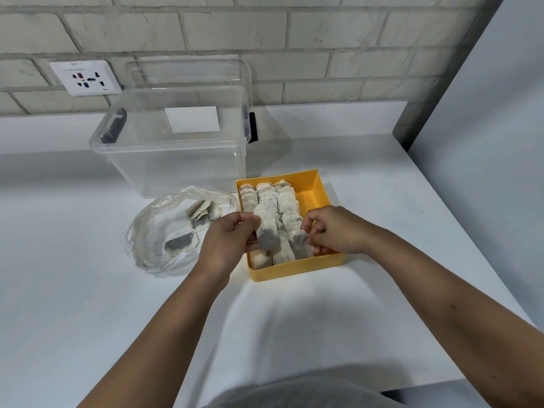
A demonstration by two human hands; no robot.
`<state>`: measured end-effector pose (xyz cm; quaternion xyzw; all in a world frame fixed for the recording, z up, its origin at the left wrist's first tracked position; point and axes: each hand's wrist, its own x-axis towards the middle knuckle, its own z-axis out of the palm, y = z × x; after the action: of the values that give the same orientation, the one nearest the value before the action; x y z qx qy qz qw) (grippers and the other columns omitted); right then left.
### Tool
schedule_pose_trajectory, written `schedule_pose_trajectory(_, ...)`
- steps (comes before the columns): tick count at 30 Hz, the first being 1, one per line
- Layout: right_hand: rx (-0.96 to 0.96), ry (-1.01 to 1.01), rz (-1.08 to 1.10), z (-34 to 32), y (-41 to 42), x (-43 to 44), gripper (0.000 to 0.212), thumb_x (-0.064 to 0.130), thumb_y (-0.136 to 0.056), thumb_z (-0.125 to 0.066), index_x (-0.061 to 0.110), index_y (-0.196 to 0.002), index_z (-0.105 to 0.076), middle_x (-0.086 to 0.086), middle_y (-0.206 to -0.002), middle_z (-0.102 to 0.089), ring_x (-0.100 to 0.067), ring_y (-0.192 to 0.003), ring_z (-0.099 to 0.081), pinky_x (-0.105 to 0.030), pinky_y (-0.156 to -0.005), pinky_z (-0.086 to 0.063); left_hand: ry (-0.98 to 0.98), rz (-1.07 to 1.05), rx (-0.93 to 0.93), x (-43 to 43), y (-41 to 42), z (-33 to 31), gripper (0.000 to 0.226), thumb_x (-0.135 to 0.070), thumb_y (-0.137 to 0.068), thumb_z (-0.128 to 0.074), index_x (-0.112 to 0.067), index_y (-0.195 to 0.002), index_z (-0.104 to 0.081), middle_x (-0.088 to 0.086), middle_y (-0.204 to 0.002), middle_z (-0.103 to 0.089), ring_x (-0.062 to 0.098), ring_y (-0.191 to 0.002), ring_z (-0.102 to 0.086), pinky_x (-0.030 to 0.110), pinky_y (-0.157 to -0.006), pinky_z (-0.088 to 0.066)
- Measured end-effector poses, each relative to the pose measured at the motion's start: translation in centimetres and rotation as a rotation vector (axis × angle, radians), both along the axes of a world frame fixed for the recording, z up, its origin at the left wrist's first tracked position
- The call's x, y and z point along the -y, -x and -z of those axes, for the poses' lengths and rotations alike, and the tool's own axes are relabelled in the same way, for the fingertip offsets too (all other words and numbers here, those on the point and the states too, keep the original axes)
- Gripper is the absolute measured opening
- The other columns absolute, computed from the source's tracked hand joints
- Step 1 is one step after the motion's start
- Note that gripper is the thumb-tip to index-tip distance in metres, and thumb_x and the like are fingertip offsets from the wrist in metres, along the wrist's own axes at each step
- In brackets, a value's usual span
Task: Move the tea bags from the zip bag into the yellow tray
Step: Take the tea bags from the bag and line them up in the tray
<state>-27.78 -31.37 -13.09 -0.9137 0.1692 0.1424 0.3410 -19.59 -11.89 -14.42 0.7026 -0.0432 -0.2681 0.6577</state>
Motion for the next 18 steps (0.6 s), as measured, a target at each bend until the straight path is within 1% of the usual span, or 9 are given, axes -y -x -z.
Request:
schedule_pose_trajectory(3, -0.067, 0.048, 0.009, 0.5, -0.4, -0.3, 0.02, 0.004, -0.089, -0.06, 0.015, -0.104, -0.06, -0.006, -0.082, -0.073, -0.017, -0.07, -0.071, -0.031, -0.074, -0.059, 0.004, 0.002, -0.002, -0.1, -0.2, 0.1, 0.011, -0.01, -0.097, -0.06, -0.008, -0.09, -0.068, 0.005, -0.075, -0.064, 0.006, -0.06, -0.064, 0.018, -0.058, -0.055)
schedule_pose_trajectory(6, -0.099, 0.134, 0.006, 0.5, -0.6, -0.4, 0.025, 0.01, -0.084, -0.063, 0.017, -0.108, -0.061, -0.004, -0.094, -0.069, -0.02, -0.083, -0.067, -0.037, -0.082, -0.057, -0.001, 0.004, -0.003, -0.2, -0.4, 0.3, 0.01, -0.012, -0.097, -0.061, -0.008, -0.091, -0.068, 0.007, -0.078, -0.065, 0.011, -0.067, -0.063, 0.019, -0.06, -0.055)
schedule_pose_trajectory(7, -0.101, 0.157, 0.006, 0.5, -0.7, -0.4, 0.025, 0.013, -0.083, -0.065, 0.016, -0.108, -0.062, -0.003, -0.097, -0.068, -0.019, -0.086, -0.065, -0.037, -0.083, -0.056, 0.0, 0.005, -0.006, -0.2, -0.5, 0.3, 0.009, -0.011, -0.096, -0.061, -0.008, -0.091, -0.068, 0.007, -0.077, -0.065, 0.012, -0.067, -0.063, 0.019, -0.06, -0.055)
schedule_pose_trajectory(9, -0.089, 0.193, 0.01, 0.4, -0.7, -0.6, 0.024, 0.02, -0.081, -0.069, 0.014, -0.104, -0.065, -0.002, -0.097, -0.068, -0.019, -0.088, -0.063, -0.036, -0.083, -0.055, 0.006, 0.006, -0.013, -0.2, -0.5, 0.5, 0.009, -0.01, -0.096, -0.061, -0.007, -0.091, -0.068, 0.002, -0.069, -0.064, 0.007, -0.06, -0.061, 0.018, -0.059, -0.055)
schedule_pose_trajectory(12, -0.048, 0.217, 0.036, 0.9, -0.8, -0.8, 0.015, 0.02, -0.083, -0.071, 0.009, -0.094, -0.068, -0.005, -0.09, -0.07, -0.022, -0.086, -0.066, -0.039, -0.081, -0.056, 0.018, 0.016, -0.019, -0.1, -0.5, 0.6, 0.009, -0.008, -0.096, -0.061, -0.006, -0.09, -0.067, -0.006, -0.057, -0.06, 0.001, -0.05, -0.057, 0.017, -0.056, -0.054)
schedule_pose_trajectory(13, -0.046, 0.225, 0.037, 1.1, -0.8, -0.8, 0.013, 0.019, -0.083, -0.071, 0.01, -0.092, -0.068, -0.005, -0.09, -0.07, -0.022, -0.087, -0.066, -0.037, -0.081, -0.055, 0.022, 0.016, -0.023, -0.1, -0.6, 0.7, 0.009, -0.009, -0.096, -0.061, -0.006, -0.091, -0.067, -0.006, -0.057, -0.06, 0.001, -0.05, -0.057, 0.017, -0.056, -0.054)
schedule_pose_trajectory(15, -0.054, 0.245, 0.036, 1.5, -0.8, -0.9, 0.013, 0.021, -0.082, -0.073, 0.012, -0.091, -0.07, -0.002, -0.092, -0.07, -0.019, -0.088, -0.064, -0.034, -0.078, -0.054, 0.03, 0.007, -0.038, -0.2, -0.5, 0.7, 0.007, -0.009, -0.096, -0.062, -0.006, -0.092, -0.067, -0.001, -0.065, -0.062, 0.003, -0.053, -0.059, 0.017, -0.057, -0.055)
schedule_pose_trajectory(17, -0.015, 0.263, 0.056, 1.6, -0.7, -0.8, 0.016, 0.026, -0.08, -0.076, 0.014, -0.09, -0.071, 0.0, -0.092, -0.07, -0.017, -0.088, -0.063, -0.032, -0.078, -0.053, 0.049, -0.002, -0.066, -0.2, -0.5, 0.6, 0.007, -0.01, -0.096, -0.062, -0.007, -0.092, -0.067, 0.008, -0.076, -0.063, 0.011, -0.063, -0.06, 0.019, -0.058, -0.056)
schedule_pose_trajectory(18, 0.039, 0.265, 0.079, 1.3, -0.6, -0.8, 0.017, 0.028, -0.08, -0.076, 0.016, -0.09, -0.071, 0.001, -0.091, -0.07, -0.016, -0.087, -0.063, -0.031, -0.077, -0.053, 0.062, -0.007, -0.083, -0.2, -0.4, 0.6, 0.007, -0.01, -0.096, -0.062, -0.007, -0.092, -0.067, 0.012, -0.082, -0.062, 0.015, -0.069, -0.06, 0.019, -0.058, -0.056)
